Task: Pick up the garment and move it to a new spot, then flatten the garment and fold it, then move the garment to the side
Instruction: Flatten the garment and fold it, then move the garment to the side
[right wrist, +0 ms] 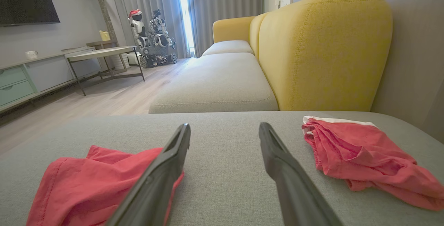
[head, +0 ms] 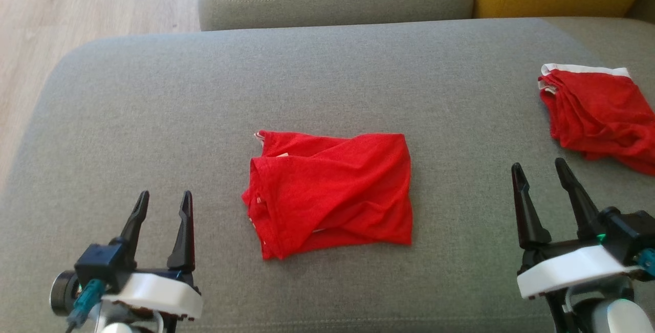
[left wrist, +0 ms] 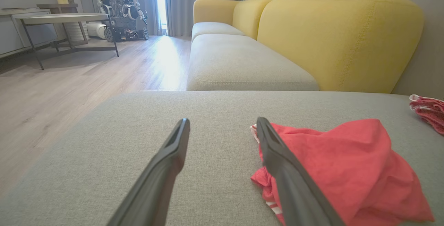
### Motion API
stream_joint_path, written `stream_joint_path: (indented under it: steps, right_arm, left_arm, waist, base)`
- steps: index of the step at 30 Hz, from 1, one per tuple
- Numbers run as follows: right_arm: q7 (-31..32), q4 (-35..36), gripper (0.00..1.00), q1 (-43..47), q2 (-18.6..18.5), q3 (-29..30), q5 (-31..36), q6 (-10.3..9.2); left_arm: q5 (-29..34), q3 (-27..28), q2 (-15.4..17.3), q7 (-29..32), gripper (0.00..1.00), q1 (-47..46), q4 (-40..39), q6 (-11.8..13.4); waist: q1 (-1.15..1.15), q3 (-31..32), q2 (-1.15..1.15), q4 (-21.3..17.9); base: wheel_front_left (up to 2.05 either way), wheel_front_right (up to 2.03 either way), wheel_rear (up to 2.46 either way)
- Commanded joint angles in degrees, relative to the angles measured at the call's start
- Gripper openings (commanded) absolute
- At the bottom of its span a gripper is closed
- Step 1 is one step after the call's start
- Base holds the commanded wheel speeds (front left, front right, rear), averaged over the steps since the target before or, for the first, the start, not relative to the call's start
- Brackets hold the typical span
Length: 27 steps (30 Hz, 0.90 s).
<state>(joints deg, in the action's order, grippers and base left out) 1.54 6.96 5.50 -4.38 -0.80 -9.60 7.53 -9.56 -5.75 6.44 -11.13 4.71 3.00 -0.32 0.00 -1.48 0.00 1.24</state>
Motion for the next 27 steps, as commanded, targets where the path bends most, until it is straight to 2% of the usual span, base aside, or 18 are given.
stream_joint_path:
  steps: [1, 15, 21, 27]
  right_arm:
    - [0.0, 1.9, 1.00, -2.0, -0.4, -1.1, 0.4, -0.04]
    - [0.6, 1.1, 1.00, -2.7, -0.2, -0.5, 0.6, -0.04]
    - [2.8, -2.5, 1.00, -4.9, -0.1, 0.8, 1.5, -0.04]
    - [3.4, -9.8, 1.00, -10.5, 0.0, -2.8, 0.8, -0.04]
  left_arm:
    - [0.5, 1.6, 0.9, -0.3, 1.00, -2.4, -2.0, 0.4]
    - [0.3, 1.1, 1.4, -0.6, 1.00, -3.8, -2.3, 0.9]
    - [0.4, -0.1, 1.2, -1.1, 1.00, -7.5, -2.6, 0.3]
    - [0.1, -1.6, 0.1, -2.6, 1.00, -12.4, -1.4, -0.5]
  waist:
    - [0.00, -0.1, 0.00, 0.0]
    - [0.00, -1.5, 0.00, 0.9]
    - [0.00, -6.1, 0.00, 4.0]
    - [0.00, -11.5, 0.00, 7.9]
  base:
    - [0.00, 0.00, 0.00]
    - [0.00, 0.00, 0.00]
    - [0.00, 0.00, 0.00]
    - [0.00, 0.00, 0.00]
